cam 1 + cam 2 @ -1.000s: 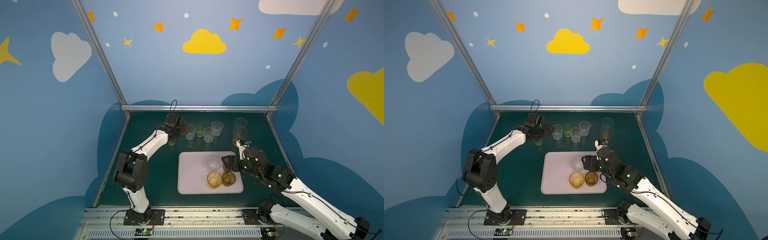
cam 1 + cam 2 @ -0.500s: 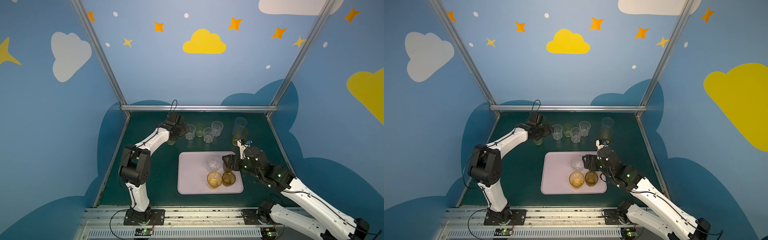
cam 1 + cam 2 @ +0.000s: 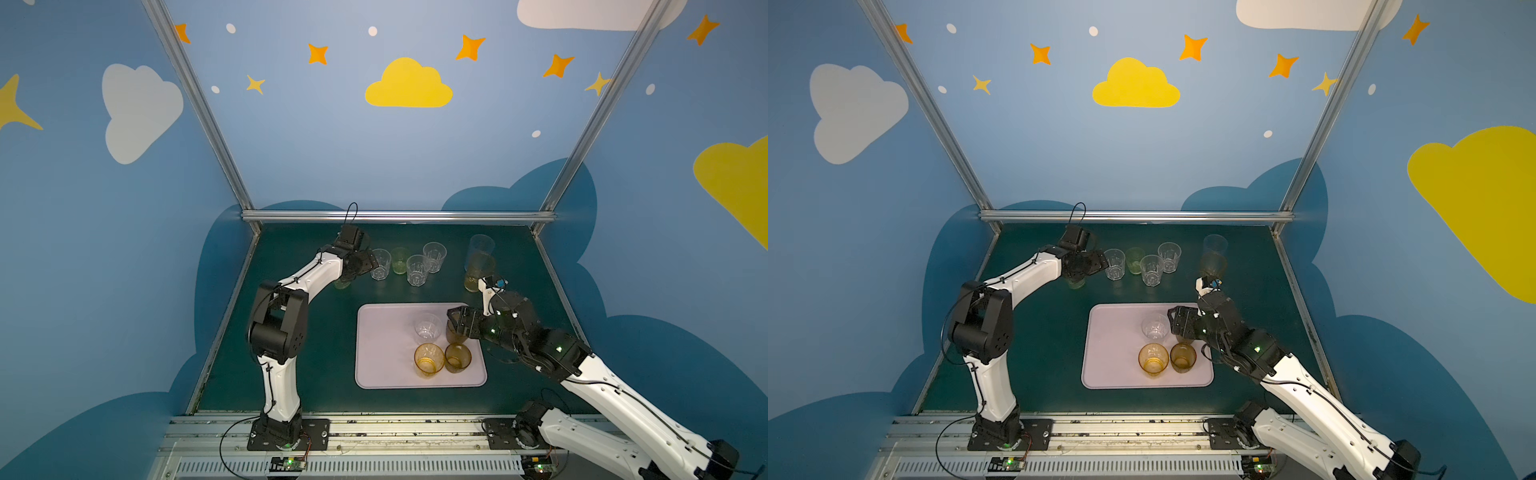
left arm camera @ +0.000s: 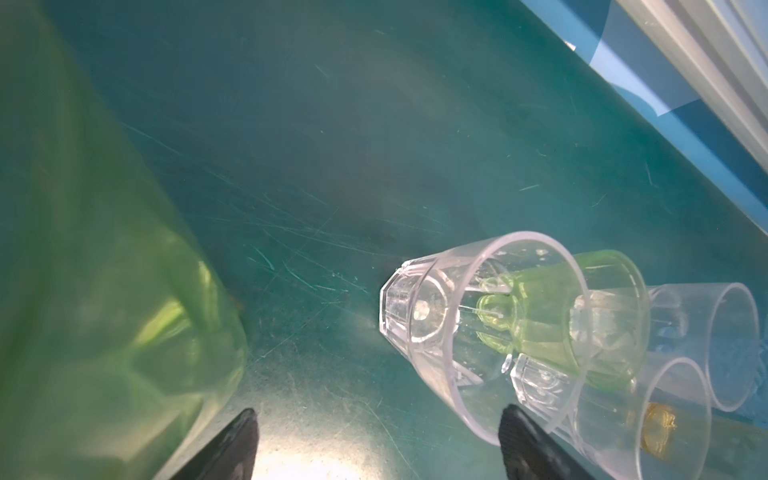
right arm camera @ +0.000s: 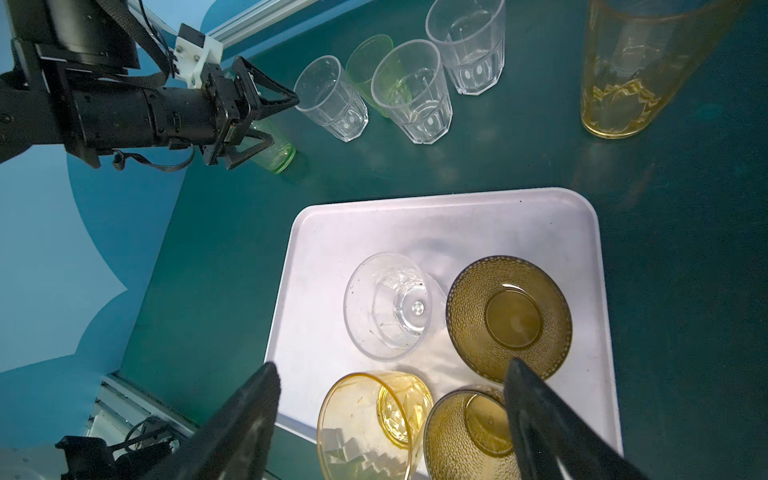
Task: Place the glasses into the tray
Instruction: Pick up the glass from the top-center of the table.
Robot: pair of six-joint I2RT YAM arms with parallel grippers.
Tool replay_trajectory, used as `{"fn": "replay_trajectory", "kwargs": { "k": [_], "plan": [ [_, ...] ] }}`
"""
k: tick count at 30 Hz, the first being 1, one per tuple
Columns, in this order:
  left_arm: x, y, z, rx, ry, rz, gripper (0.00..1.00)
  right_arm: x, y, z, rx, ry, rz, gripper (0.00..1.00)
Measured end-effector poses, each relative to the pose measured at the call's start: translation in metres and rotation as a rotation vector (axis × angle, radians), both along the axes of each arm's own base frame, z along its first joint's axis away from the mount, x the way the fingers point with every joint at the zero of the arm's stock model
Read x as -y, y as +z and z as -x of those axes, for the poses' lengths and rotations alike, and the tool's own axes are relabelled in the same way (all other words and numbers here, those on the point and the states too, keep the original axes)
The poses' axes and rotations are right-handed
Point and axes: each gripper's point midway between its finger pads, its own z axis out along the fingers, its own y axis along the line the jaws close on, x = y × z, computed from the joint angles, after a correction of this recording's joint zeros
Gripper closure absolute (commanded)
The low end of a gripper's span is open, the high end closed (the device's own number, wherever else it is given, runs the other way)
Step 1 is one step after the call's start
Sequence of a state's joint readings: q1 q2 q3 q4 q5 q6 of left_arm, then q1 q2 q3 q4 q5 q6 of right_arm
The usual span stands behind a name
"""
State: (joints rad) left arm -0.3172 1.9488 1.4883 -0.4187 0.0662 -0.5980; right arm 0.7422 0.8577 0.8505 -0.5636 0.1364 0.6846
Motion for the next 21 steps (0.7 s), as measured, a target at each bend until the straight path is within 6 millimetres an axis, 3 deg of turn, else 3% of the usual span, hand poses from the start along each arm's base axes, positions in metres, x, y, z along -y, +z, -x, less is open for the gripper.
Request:
{"fn": "replay_trajectory", "kwargs": {
  "k": [7,15,21],
  "plan": [
    [0.006,0.004,0.001,0.003,-0.016,-0.002,0.10,0.001,-0.004,-0.002,-0.021,-0.010,-0.009,0.16],
    [0.027,0.017,-0.002,0.038,-0.047,-0.003,0.14,0.003,-0.007,-0.003,-0.034,-0.016,-0.017,0.16],
    [0.032,0.005,-0.002,0.020,-0.048,-0.018,0.25,0.006,-0.006,-0.001,-0.031,-0.017,-0.026,0.16]
  ]
}}
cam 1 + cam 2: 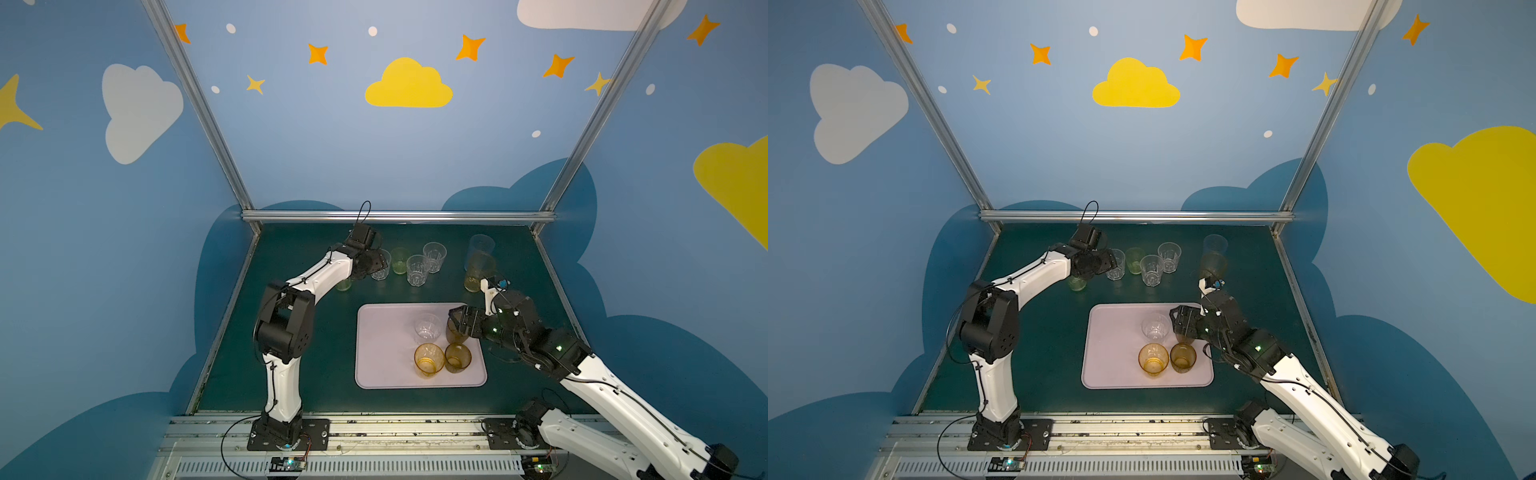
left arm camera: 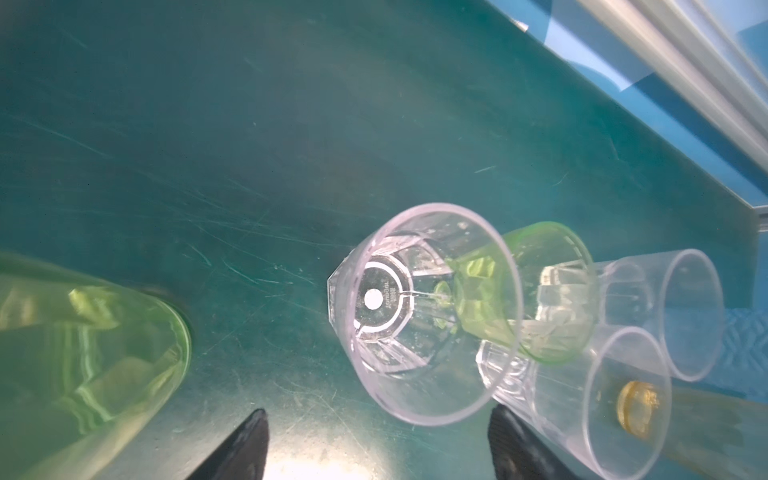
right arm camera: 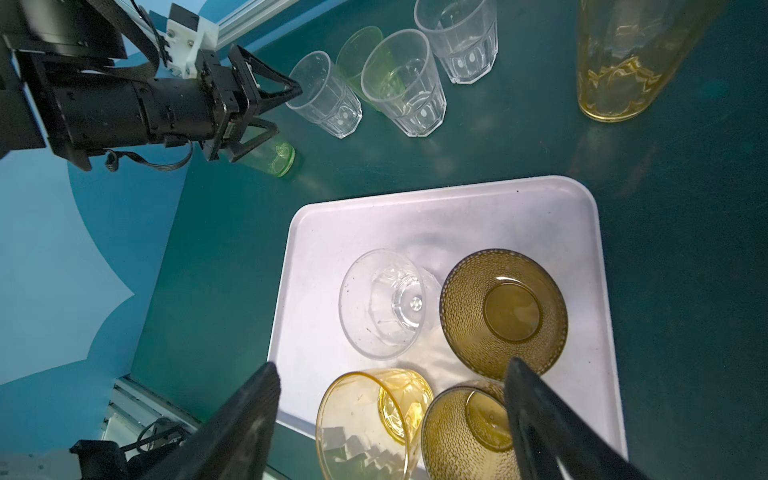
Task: Place the glasses into the tray
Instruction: Pick up the glass from the top-center of the table.
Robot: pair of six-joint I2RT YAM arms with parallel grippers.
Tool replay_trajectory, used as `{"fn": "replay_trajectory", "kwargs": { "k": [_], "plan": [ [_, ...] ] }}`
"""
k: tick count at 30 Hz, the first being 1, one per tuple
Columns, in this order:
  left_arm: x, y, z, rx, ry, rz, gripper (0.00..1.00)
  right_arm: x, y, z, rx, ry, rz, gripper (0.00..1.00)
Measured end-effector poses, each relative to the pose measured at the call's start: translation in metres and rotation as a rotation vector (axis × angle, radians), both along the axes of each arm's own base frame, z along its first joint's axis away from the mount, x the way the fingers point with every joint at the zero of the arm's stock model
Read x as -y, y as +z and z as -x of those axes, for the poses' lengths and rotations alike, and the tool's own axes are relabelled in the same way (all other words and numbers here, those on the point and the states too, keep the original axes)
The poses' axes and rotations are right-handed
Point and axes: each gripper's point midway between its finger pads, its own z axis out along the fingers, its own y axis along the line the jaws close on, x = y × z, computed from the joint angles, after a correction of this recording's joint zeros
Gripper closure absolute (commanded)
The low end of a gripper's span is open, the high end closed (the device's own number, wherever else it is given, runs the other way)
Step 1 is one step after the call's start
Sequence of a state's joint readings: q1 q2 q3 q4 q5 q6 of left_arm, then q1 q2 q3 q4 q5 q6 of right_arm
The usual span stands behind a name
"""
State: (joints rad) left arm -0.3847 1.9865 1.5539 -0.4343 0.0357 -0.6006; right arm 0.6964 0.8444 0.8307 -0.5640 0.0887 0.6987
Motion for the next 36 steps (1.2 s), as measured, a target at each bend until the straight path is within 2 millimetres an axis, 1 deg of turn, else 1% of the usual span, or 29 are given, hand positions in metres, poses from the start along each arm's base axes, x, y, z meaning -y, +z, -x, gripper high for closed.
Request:
{"fn": "replay_trajectory", "kwargs": {
  "k": [4,6,11,15,18,20,21,23,25,30,33,35,36],
  "plan": [
    [0.001,-0.012,-0.004,-0.019,0.005,-0.011,0.27,0.005,0.003,0.002,0.011,-0.008,-0.009,0.16],
    [0.002,-0.013,-0.008,-0.020,0.005,-0.013,0.30,0.007,0.004,0.003,0.015,-0.012,-0.012,0.16],
    [0.005,-0.010,-0.017,-0.011,0.005,-0.012,0.34,0.010,0.001,0.004,0.009,-0.020,-0.008,0.16],
    [0.006,-0.010,-0.020,-0.014,0.002,-0.015,0.41,0.013,-0.002,0.004,0.002,-0.027,-0.002,0.16],
    [0.006,-0.011,-0.021,-0.016,0.002,-0.021,0.44,0.014,-0.002,0.002,0.000,-0.034,0.000,0.16],
    [0.006,-0.012,-0.022,-0.016,0.002,-0.024,0.55,0.015,-0.003,0.002,-0.002,-0.037,0.000,0.16],
    [0.006,-0.012,-0.023,-0.016,0.000,-0.028,0.59,0.015,-0.003,0.001,-0.002,-0.039,0.001,0.16],
    [0.006,-0.011,-0.025,-0.015,0.000,-0.031,0.58,0.016,-0.004,0.001,-0.004,-0.042,0.001,0.16],
    [0.007,-0.012,-0.026,-0.018,0.000,-0.034,0.61,0.017,-0.005,0.000,-0.007,-0.045,0.004,0.16],
    [0.008,-0.014,-0.030,-0.020,-0.004,-0.041,0.62,0.017,-0.007,-0.002,-0.017,-0.048,0.007,0.16],
    [0.008,-0.018,-0.030,-0.029,-0.005,-0.047,0.64,0.017,-0.009,-0.002,-0.024,-0.048,0.007,0.16],
    [0.007,-0.022,-0.030,-0.037,-0.005,-0.053,0.68,0.017,-0.010,-0.003,-0.028,-0.049,0.008,0.16],
    [0.007,-0.023,-0.030,-0.038,-0.005,-0.056,0.68,0.018,-0.010,-0.003,-0.029,-0.051,0.009,0.16]
  ]
}}
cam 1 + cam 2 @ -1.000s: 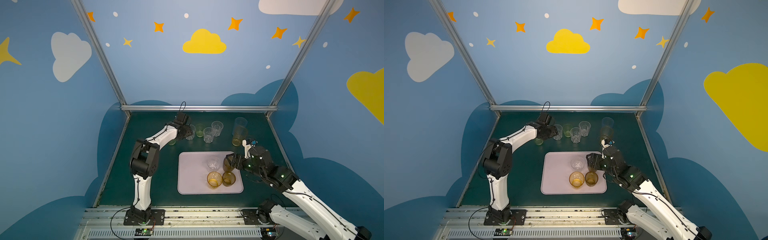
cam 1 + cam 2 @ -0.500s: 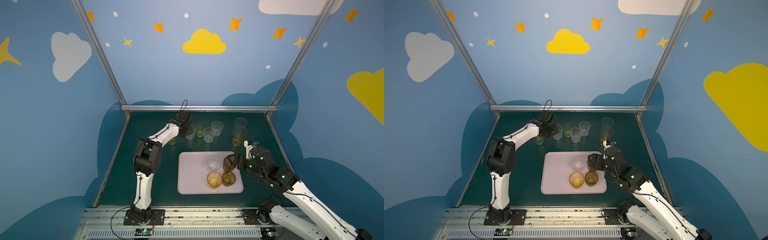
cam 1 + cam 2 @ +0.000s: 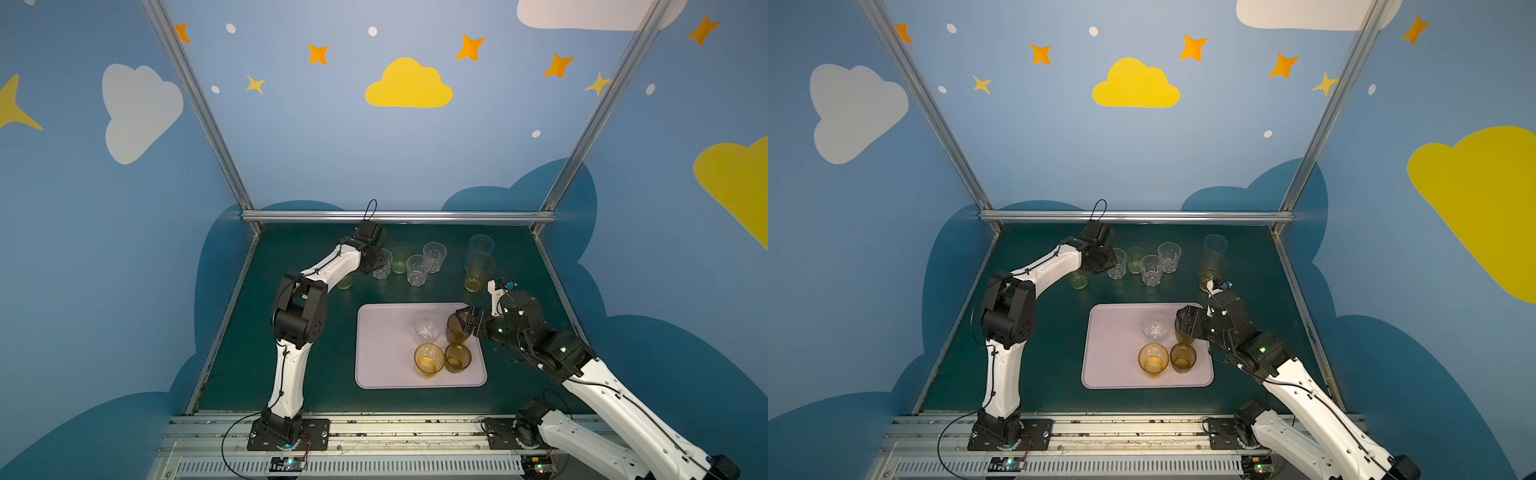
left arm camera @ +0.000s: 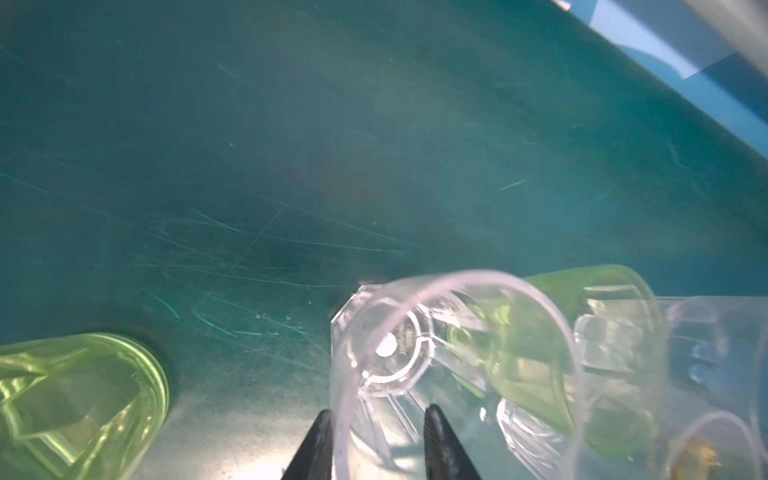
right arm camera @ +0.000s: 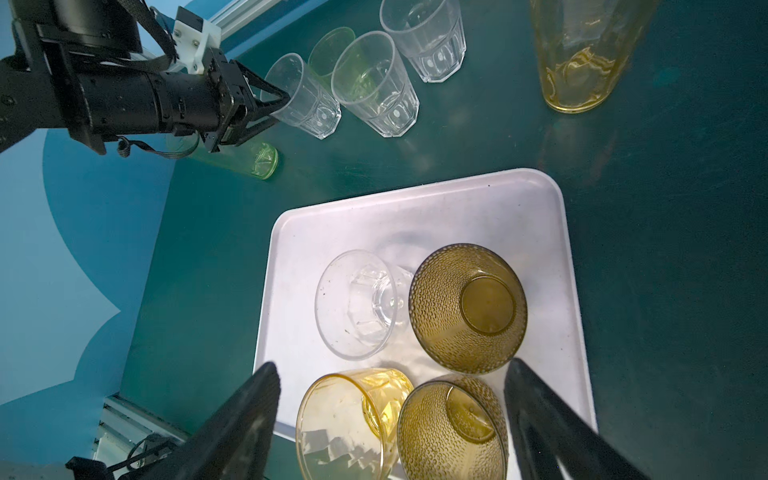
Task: Place the glasses into the tray
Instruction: Pick up the glass from the top-center of the table.
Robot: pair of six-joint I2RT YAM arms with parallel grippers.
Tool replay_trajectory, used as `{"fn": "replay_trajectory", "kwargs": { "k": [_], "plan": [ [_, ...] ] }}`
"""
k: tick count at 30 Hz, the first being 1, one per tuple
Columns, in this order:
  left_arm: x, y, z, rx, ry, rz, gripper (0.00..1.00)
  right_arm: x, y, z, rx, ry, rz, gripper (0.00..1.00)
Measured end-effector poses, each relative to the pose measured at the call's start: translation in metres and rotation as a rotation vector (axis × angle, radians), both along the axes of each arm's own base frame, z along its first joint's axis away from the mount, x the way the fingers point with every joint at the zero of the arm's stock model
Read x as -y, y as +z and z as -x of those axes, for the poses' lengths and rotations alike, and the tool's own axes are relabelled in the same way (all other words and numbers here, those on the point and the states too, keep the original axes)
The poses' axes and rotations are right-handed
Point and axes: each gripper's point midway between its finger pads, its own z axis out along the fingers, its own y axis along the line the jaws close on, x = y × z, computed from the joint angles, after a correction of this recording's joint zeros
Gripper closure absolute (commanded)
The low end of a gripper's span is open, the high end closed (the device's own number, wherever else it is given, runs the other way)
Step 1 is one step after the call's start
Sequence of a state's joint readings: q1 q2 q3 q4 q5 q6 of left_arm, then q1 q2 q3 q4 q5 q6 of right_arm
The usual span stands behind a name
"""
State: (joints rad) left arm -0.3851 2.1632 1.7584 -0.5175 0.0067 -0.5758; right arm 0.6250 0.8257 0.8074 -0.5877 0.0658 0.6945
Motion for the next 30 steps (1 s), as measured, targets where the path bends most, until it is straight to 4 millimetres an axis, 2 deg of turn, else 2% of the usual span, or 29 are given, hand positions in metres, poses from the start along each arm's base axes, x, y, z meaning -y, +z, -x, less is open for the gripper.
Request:
{"fn": "replay_trajectory", "kwargs": {
  "k": [14,22,30],
  "plan": [
    [-0.003,0.002,-0.002,0.001,0.006,-0.025,0.70,-0.002,-0.007,-0.004,-0.031,0.002,0.002,0.16],
    [-0.006,0.002,-0.001,-0.006,0.005,-0.041,0.85,-0.002,-0.007,-0.004,-0.034,0.005,-0.007,0.16],
    [-0.008,0.002,0.000,-0.013,0.007,-0.054,0.89,-0.002,-0.011,-0.004,-0.042,0.004,-0.009,0.16]
  ]
}}
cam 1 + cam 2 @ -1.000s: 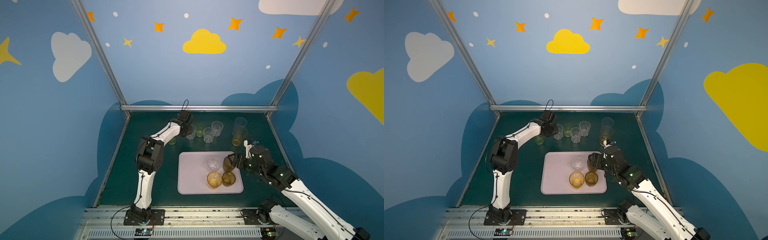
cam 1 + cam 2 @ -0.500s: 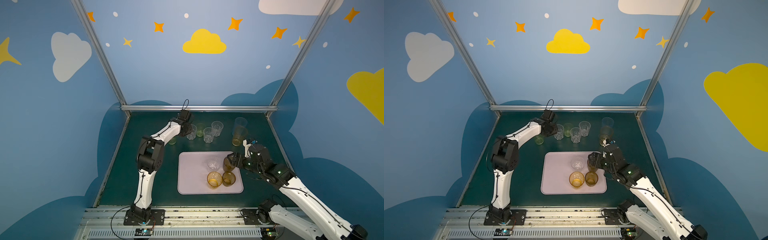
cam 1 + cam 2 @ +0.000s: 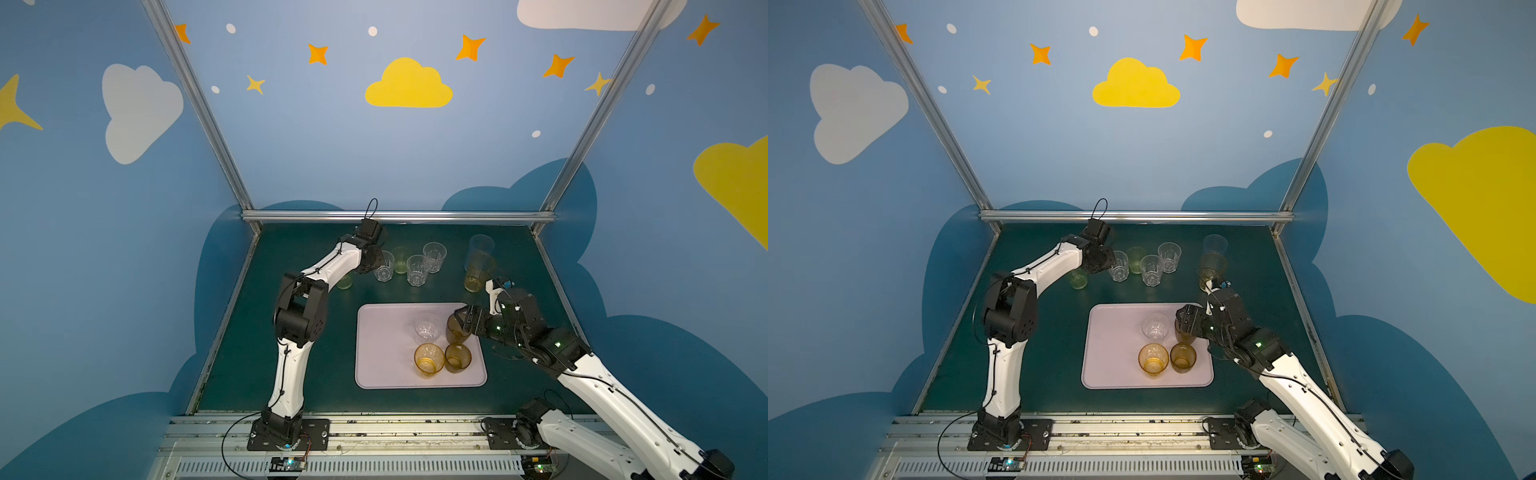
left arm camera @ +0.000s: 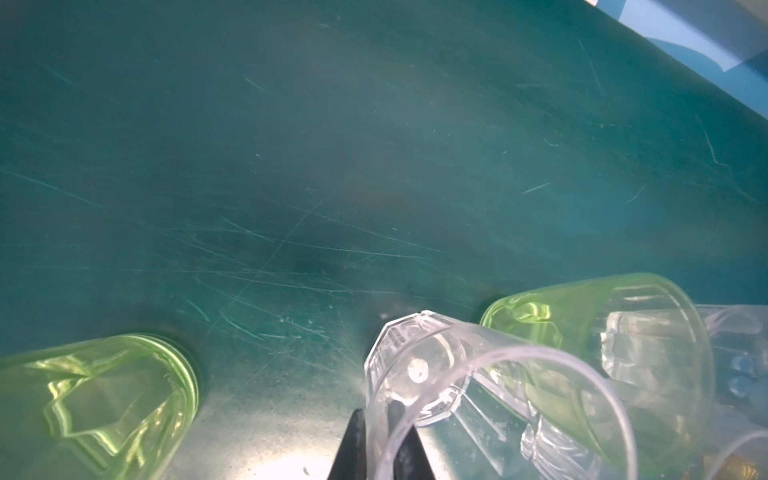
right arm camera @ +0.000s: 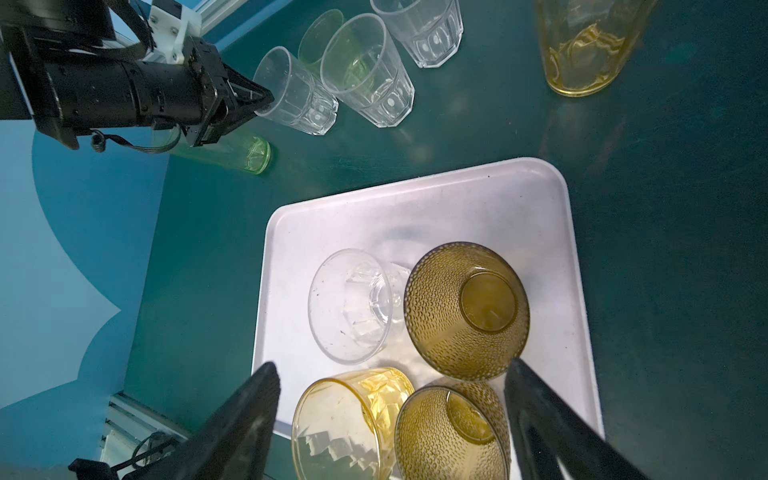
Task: Place the glasses into the tray
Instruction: Pick up the glass from the top-center of the table.
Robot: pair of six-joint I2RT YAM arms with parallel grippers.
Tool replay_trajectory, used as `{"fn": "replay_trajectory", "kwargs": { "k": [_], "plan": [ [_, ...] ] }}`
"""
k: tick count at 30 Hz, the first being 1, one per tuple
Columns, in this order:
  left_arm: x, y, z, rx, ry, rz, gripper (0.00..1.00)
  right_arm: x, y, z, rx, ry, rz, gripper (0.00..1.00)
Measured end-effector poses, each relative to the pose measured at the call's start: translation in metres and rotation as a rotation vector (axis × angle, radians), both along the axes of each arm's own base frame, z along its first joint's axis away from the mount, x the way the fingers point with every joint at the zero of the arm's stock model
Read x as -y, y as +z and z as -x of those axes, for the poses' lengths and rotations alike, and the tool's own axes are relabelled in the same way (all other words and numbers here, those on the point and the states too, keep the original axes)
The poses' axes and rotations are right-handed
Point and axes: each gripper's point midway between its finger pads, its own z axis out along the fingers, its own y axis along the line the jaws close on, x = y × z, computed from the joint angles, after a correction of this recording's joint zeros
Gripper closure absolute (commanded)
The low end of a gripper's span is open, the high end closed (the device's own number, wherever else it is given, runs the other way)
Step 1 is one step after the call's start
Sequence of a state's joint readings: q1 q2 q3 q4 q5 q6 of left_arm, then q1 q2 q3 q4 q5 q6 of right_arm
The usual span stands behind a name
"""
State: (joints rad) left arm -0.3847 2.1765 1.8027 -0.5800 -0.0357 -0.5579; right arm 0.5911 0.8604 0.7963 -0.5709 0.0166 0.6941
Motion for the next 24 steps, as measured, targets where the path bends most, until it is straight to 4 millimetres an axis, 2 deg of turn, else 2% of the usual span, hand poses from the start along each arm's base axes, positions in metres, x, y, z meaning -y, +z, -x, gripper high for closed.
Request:
{"fn": "replay_trajectory", "kwargs": {
  "k": [3,11,24],
  "plan": [
    [-0.002,-0.002,0.002,-0.010,-0.001,-0.009,0.93,0.000,0.000,0.000,0.001,0.000,-0.002,0.16],
    [-0.003,-0.002,0.003,-0.015,0.000,-0.015,0.96,0.000,0.001,-0.001,0.003,-0.002,-0.006,0.16],
    [-0.006,0.002,0.013,-0.027,-0.001,-0.020,0.96,0.003,-0.004,-0.001,-0.006,-0.016,-0.007,0.16]
  ]
}}
